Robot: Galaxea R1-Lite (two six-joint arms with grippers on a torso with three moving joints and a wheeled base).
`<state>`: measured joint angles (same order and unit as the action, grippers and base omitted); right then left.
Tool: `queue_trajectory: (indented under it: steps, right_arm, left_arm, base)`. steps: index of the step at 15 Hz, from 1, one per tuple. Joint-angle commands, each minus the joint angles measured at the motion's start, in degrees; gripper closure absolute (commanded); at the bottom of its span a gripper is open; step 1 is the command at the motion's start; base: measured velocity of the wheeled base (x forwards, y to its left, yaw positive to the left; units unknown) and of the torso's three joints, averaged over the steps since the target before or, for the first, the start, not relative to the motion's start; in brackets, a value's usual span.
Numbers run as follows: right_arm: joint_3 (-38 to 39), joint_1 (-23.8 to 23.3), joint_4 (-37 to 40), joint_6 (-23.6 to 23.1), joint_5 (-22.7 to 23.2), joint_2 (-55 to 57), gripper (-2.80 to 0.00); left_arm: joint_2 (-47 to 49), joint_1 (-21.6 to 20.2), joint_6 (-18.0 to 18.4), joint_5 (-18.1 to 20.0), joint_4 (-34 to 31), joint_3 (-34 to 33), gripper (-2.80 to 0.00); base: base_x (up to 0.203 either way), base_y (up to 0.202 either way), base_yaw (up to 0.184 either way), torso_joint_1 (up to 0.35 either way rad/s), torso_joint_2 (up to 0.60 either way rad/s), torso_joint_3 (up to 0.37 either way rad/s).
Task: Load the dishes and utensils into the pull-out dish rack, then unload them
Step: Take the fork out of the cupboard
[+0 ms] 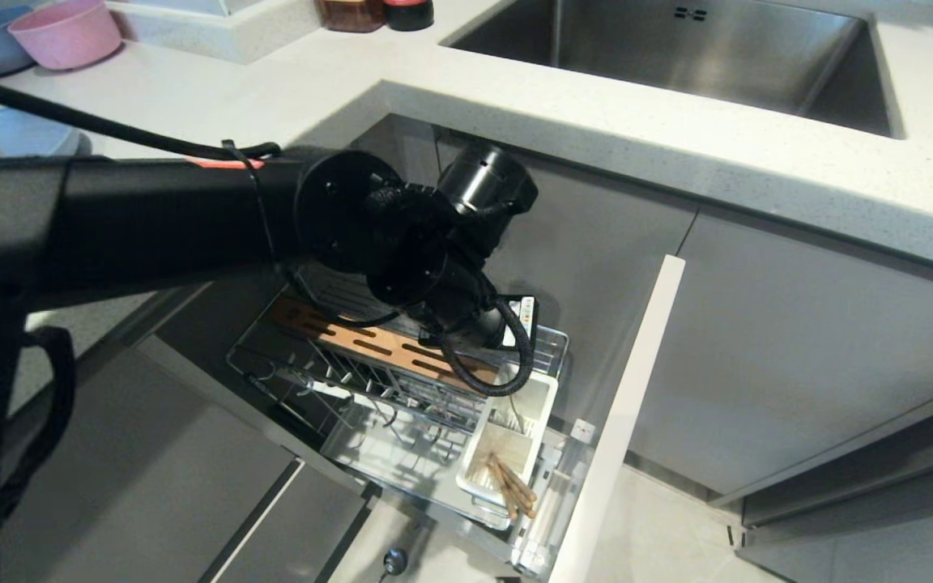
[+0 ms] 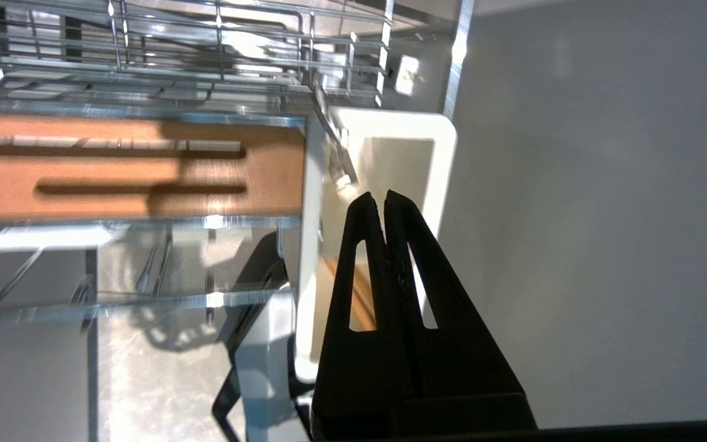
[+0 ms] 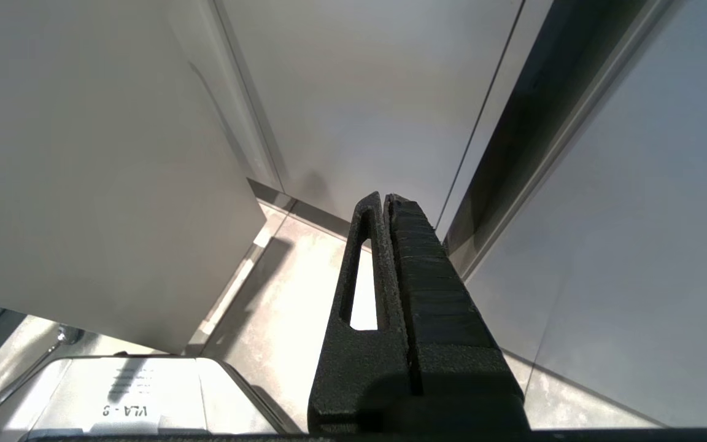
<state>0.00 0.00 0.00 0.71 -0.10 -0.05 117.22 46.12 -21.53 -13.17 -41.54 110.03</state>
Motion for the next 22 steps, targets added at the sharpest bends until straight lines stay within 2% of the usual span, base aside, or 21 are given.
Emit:
queue_trajectory:
  steps: [1, 6, 11, 12, 22]
  right_arm:
    - [0.1, 0.0, 0.0, 0.0, 0.0, 0.0, 0.00]
    - [0.1, 0.0, 0.0, 0.0, 0.0, 0.0, 0.00]
    - [0.1, 0.0, 0.0, 0.0, 0.0, 0.0, 0.00]
    - [0.1, 0.0, 0.0, 0.0, 0.0, 0.0, 0.00]
    - [0.1, 0.0, 0.0, 0.0, 0.0, 0.0, 0.00]
  left_arm:
    - [-3.0, 0.8, -0.2, -0.2, -1.2, 0.0, 0.00]
    - [-4.9, 1.8, -0.5, -0.2, -3.5, 0.0, 0.00]
    - [0.3, 0.2, -0.3, -0.4, -3.6, 0.1, 0.00]
    - [1.2, -0.4, -0.2, -0.5, -3.1, 0.1, -2.80]
    - [6.4, -3.4, -0.1, 0.1, 3.8, 0.2, -2.80]
  base:
    - [0.000, 0.000, 0.000, 0.000, 0.00, 0.000]
    - [0.000, 0.000, 0.000, 0.000, 0.00, 0.000]
    - [0.000, 0.000, 0.000, 0.000, 0.00, 0.000]
    - [0.000, 0.000, 0.000, 0.000, 0.00, 0.000]
    - [0.000, 0.000, 0.000, 0.000, 0.00, 0.000]
